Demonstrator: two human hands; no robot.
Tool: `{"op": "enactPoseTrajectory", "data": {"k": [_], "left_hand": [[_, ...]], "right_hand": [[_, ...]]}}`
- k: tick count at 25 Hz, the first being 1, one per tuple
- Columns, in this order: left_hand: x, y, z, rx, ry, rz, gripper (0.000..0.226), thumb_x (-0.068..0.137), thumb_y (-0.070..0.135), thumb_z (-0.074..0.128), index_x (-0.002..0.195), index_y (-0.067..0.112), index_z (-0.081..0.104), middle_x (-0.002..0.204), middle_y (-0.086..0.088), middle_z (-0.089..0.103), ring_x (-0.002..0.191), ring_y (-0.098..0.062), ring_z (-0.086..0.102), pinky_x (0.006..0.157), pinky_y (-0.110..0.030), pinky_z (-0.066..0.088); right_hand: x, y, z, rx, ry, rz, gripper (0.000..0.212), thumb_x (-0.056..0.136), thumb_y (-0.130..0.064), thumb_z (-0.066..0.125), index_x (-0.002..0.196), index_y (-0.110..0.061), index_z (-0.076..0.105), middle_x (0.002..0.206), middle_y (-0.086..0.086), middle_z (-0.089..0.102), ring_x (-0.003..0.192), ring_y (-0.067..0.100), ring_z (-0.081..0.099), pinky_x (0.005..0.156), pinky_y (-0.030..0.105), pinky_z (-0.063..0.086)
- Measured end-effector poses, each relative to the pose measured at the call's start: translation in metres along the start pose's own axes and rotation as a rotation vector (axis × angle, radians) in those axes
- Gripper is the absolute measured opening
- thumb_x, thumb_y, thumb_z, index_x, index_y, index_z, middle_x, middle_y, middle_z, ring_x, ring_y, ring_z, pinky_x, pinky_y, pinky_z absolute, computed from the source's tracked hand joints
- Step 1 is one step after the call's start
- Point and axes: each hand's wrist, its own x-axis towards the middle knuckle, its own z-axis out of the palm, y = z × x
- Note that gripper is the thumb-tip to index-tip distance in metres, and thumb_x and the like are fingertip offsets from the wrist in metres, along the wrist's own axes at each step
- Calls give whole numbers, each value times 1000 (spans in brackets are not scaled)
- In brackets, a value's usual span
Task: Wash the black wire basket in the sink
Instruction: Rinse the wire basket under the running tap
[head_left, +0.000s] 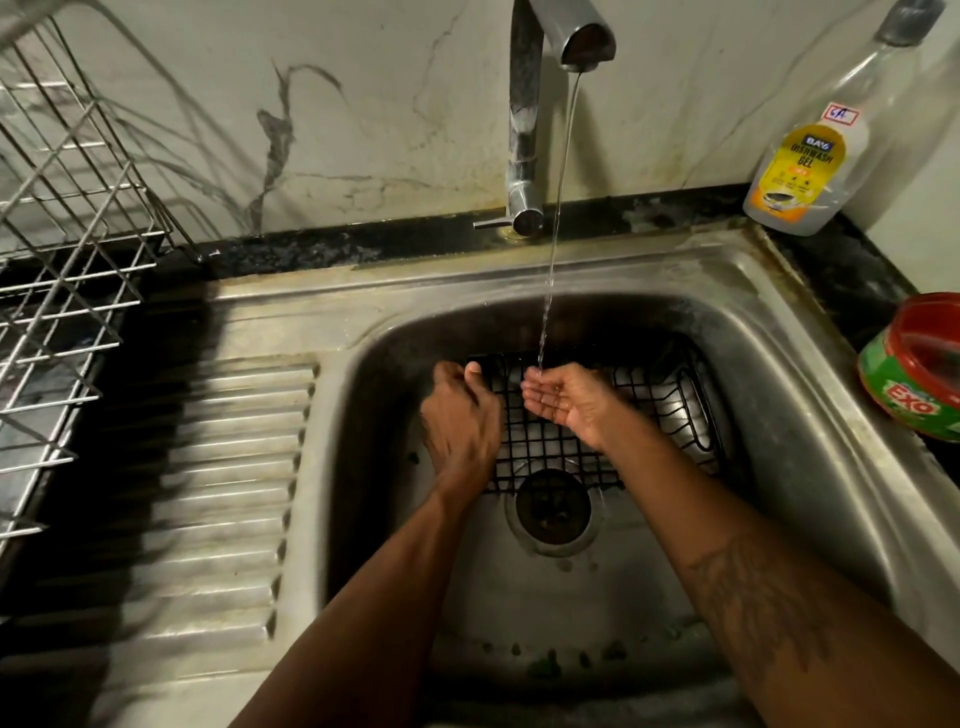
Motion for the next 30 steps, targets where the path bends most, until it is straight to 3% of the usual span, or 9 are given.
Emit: {"op": "enactPoseTrajectory", "data": {"k": [3,7,12,16,19,23,25,27,30], "left_hand": [[4,-2,4,-53,98,30,25,106,34,49,95,15,60,76,3,58,68,-14,56,63,-27,39],[3,-6,5,-67,134,64,28,106,32,49,89,14,64,74,-1,59,67,-19,53,56,-26,28],[-5,-5,10,-94,116,105,31,107,30,47,98,15,73,84,-14,73,74,-31,65,62,-27,33],[0,-2,4,-56,103,72,33,107,31,47,96,13,73,78,-12,69,61,-16,50,54,-22,28],[-2,-1,2,-40,101,50,33,107,31,46,96,14,72,74,-6,63,56,-8,42,51,-23,30],[-1,-2,-6,44,101,61,34,107,39,42,97,18,67,79,-8,67,66,-24,60,60,-27,37],[1,2,-14,148,90,71,35,107,41,39,97,18,64,78,-8,63,67,-26,57,63,-30,39],[5,4,-24,216,77,68,38,108,42,36,100,16,63,81,-9,63,73,-30,61,66,-33,41],[8,7,-40,248,98,60,38,107,40,37,102,15,65,92,-17,70,87,-40,67,72,-39,49]], "right_hand": [[-2,3,-3,-69,-166,90,23,97,0,54,111,-7,70,116,14,72,104,23,70,90,36,58],[-18,11,9,-412,-361,259,26,100,1,46,118,-1,65,107,17,75,99,29,74,90,45,58],[-9,-7,16,-2,-75,-59,27,93,6,56,119,7,65,110,22,73,91,27,73,87,40,60],[-13,10,24,-97,-185,48,36,94,11,44,116,-5,68,106,12,74,94,23,72,88,39,59],[-16,7,13,-258,-267,147,28,98,0,49,117,-9,69,104,11,75,96,27,73,83,46,61],[-4,-9,5,-138,-34,-33,21,97,-2,58,114,2,67,109,20,74,92,27,75,75,40,63],[-2,-8,8,-82,14,-58,22,96,-3,58,115,5,67,103,19,75,88,26,75,74,39,63],[-11,1,13,-156,-52,69,21,96,-8,60,113,2,67,104,17,74,89,26,75,73,38,62],[-26,8,19,-477,-331,268,17,98,-10,61,111,-1,66,107,19,75,98,30,75,72,39,61]]}}
